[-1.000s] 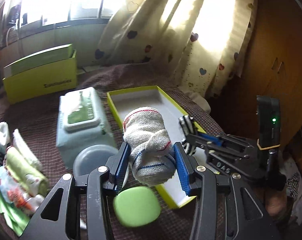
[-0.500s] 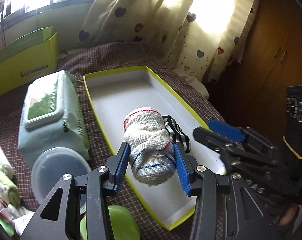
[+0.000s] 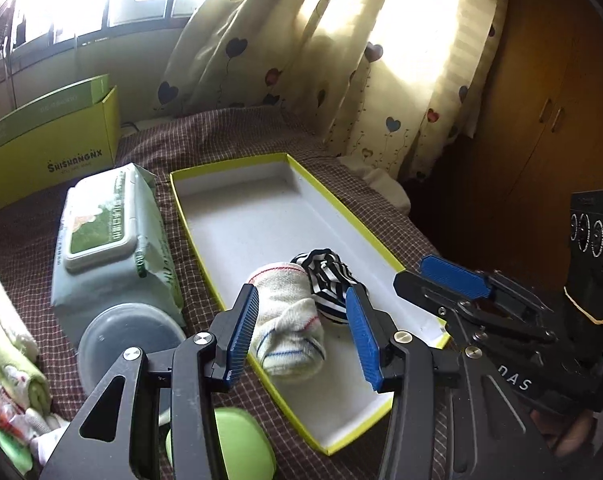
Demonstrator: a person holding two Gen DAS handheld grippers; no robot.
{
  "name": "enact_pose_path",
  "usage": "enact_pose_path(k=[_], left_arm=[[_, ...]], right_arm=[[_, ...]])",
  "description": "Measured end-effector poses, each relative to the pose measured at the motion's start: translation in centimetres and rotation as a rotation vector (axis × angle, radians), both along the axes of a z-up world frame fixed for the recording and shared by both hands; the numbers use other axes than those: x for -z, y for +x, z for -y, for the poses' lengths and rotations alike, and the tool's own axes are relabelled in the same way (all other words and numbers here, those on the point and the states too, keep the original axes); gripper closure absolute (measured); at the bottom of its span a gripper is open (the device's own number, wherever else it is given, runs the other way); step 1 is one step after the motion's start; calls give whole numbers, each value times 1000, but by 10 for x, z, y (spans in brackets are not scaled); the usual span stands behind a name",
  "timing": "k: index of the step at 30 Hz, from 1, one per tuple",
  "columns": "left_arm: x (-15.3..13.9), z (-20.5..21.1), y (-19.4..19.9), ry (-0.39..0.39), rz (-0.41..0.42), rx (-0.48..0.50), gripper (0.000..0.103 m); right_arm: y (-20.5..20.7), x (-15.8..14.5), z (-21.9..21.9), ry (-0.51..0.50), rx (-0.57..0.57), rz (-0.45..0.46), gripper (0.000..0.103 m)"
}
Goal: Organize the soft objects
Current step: 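Open the right tool over the tray while the left tool releases its sock, then withdraw both open tools from the tray back toward the pile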
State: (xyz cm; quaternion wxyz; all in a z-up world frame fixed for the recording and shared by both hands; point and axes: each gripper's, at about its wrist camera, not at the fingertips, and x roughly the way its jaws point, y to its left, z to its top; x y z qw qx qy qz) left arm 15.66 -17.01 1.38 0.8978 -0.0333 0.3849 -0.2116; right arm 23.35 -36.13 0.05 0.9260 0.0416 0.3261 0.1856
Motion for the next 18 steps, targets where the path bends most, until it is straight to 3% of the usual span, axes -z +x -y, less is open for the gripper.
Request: enact_pose_path(k=[18], left_arm=[[-25,-53,-56,-7,77,-68,56]], right_arm=[[-66,-33,-54,-64,-107,72,64]])
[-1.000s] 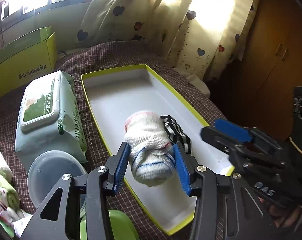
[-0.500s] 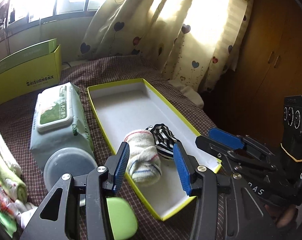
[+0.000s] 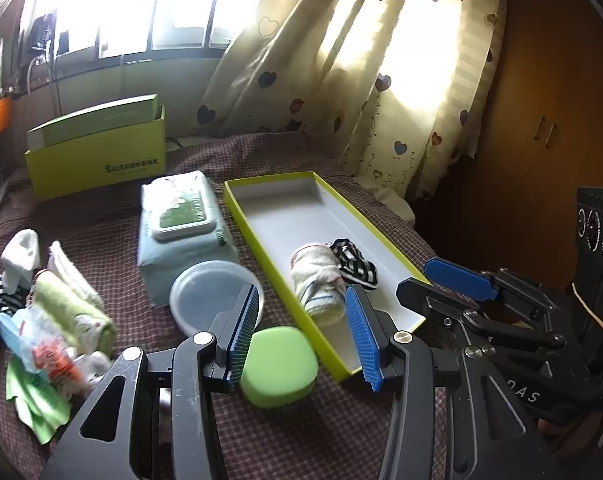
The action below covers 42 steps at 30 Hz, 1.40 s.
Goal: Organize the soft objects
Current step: 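Withdraw both open tools from the tray back toward the pile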
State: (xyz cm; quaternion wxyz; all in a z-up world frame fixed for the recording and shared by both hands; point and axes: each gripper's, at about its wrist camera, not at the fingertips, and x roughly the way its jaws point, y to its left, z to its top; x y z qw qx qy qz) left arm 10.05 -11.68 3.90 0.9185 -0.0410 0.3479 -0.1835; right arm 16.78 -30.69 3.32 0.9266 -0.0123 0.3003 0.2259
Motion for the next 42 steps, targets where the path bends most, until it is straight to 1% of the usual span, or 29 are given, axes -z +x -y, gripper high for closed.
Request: enact_pose_path(k=[6,11,17,26,42], left_arm=[[-1,-14,-17,8,15,-17,56],[3,-28,-29,22,9,-46,56],[7,-45,-40,14,1,-80,56],[9,-61,-45,-3,-8,-108,56],[11,-74,-48,-8,-15,-128,56]], right_arm=[[-17,-5,-20,-18,-44,10,64],[-27,-4,-35,-26,-88,16,64],[-33,-2,-52,-39,-143,20,63],[-37,-1,-68,-55,-192,28,60],[-38,3,-83,-70,-236,21,59]])
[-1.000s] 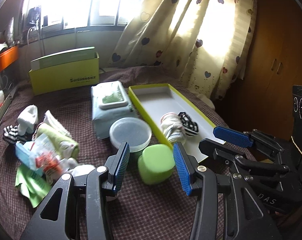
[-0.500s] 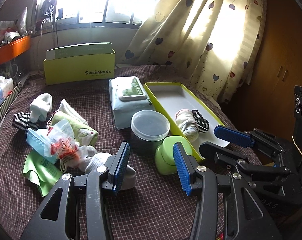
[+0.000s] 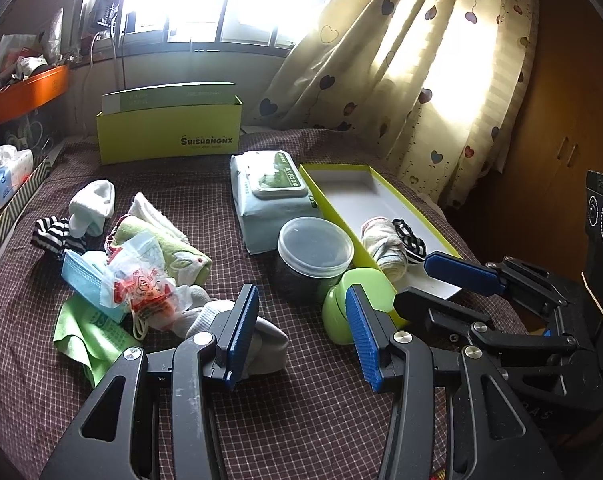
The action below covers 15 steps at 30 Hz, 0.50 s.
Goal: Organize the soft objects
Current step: 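Withdraw both open tools from the tray back toward the pile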
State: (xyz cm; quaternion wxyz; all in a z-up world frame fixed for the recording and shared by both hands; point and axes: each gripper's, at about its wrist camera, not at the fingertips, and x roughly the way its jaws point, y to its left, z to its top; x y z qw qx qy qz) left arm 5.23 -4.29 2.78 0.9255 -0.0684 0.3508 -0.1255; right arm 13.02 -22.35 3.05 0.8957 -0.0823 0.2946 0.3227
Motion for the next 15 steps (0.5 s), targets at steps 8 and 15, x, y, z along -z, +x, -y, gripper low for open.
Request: enact_pose_path(k=[8,15], left_arm=[[2,-7,-2,1,-4,-17,56],[3,-16,-4,-3,-8,-37,56]], right_arm=[[-2,0,-8,6,-36,-4,59],[-2,2,-15,-4,-48,-11,59]])
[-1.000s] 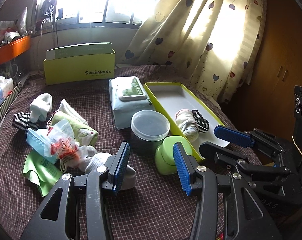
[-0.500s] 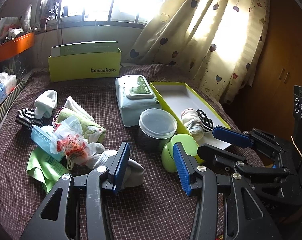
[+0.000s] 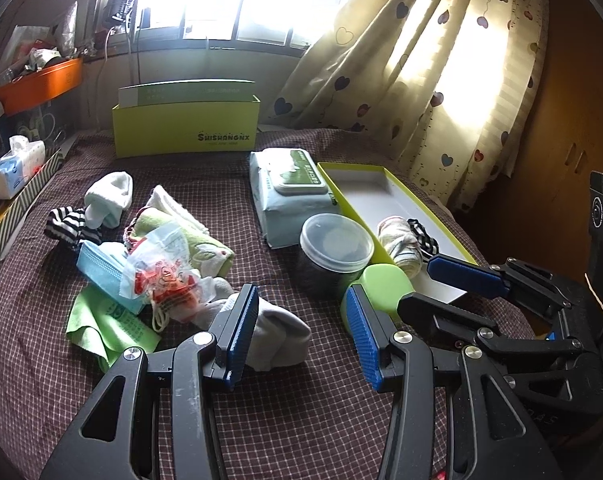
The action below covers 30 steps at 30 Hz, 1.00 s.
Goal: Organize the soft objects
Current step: 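Withdraw both open tools from the tray back toward the pile, then grasp the green cloth with the left tool while the right tool grasps the grey glove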
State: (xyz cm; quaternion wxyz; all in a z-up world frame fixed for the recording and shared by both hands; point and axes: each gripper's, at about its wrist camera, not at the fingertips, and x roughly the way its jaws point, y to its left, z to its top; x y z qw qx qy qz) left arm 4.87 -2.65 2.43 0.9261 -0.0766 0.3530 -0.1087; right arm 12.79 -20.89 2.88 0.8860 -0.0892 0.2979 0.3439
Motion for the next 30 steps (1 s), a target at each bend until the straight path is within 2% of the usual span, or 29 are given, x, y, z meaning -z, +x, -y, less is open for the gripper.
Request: enact_pose_path(k=[15,24,30], left_arm=[[11,-32,-8,-21,-24,-53,56],[25,-73,-10,-39,-49,-145,56],[31,-101,-10,-20,-51,-230,56]], right_arm=[[-1,9,-26,-24,-55,-22,59],[1,22,-53,-54,-122,-50,59],[8,32,-66,-77,-136,-74,56]])
